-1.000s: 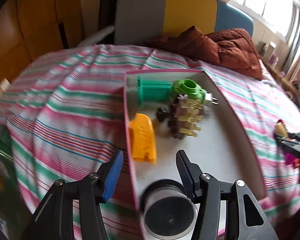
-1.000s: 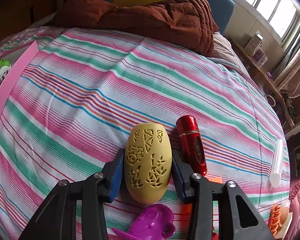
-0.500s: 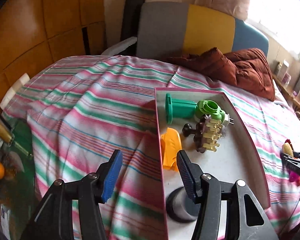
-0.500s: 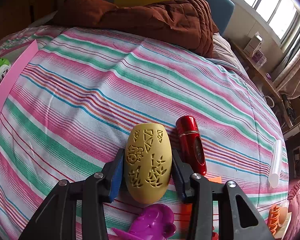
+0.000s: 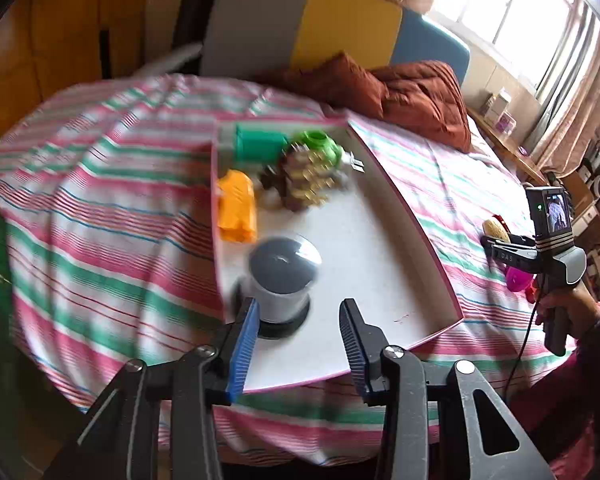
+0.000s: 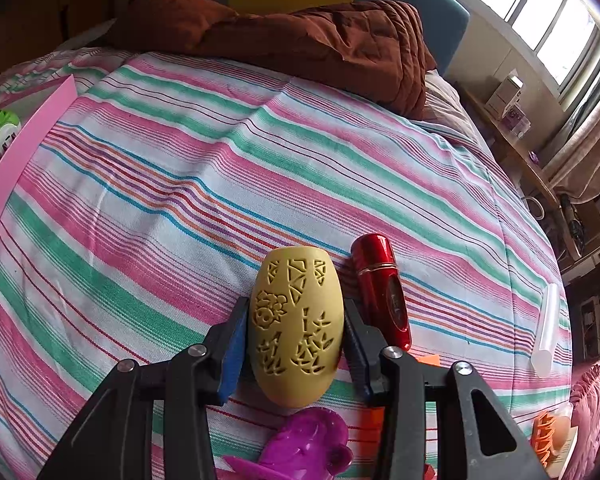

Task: Organize rigid objects
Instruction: 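Carry the cylinder toward the white tray with the left tool, then lower the cylinder into the tray beside the yellow piece, open left tool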

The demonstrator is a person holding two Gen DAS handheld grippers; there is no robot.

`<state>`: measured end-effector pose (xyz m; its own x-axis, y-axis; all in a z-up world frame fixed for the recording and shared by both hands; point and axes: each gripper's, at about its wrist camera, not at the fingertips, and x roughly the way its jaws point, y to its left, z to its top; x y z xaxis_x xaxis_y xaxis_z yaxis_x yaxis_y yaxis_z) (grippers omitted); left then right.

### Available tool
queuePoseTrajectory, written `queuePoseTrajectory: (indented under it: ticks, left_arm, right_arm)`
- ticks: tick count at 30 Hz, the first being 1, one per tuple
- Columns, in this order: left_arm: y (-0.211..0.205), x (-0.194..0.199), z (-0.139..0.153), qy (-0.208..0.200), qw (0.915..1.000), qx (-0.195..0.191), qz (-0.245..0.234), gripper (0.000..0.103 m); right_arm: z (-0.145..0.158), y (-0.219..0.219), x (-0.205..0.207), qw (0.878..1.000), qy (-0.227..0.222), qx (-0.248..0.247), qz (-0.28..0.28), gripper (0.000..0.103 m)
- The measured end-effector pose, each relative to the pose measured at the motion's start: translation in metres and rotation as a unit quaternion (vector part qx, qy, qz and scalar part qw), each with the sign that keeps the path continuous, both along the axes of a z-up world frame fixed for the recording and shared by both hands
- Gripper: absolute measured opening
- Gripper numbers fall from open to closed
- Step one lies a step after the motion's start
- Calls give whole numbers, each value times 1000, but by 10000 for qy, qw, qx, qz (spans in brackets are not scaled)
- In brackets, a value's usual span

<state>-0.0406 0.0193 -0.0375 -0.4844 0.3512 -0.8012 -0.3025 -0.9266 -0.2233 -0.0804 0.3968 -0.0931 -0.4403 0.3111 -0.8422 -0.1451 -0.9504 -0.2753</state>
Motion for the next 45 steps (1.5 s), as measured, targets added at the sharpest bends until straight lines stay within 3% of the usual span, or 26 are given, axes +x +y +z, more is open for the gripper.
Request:
queuePoseTrajectory:
  ticks: [6, 13, 26, 31, 45]
  left_arm:
    - [7, -35, -18, -235, 9992, -186, 276, 34]
    - [6, -51, -16, 21, 9978, -472, 470, 33]
    - [5, -18, 10, 629, 9951, -619, 450, 48]
    - [4, -5, 15, 782, 9932, -738, 444, 50]
    - [1, 5, 15, 781, 9930, -754, 463, 53]
  right_arm:
    - [0, -2, 0, 10000, -9, 89, 39, 44]
    - [0, -3, -1, 9999, -24, 98, 63, 44]
    - [0, -3, 0, 10000, -26, 83, 13, 44]
    - [0, -3, 1, 9999, -16, 124, -1, 44]
    - [1, -7, 2, 9998, 6, 206, -33, 44]
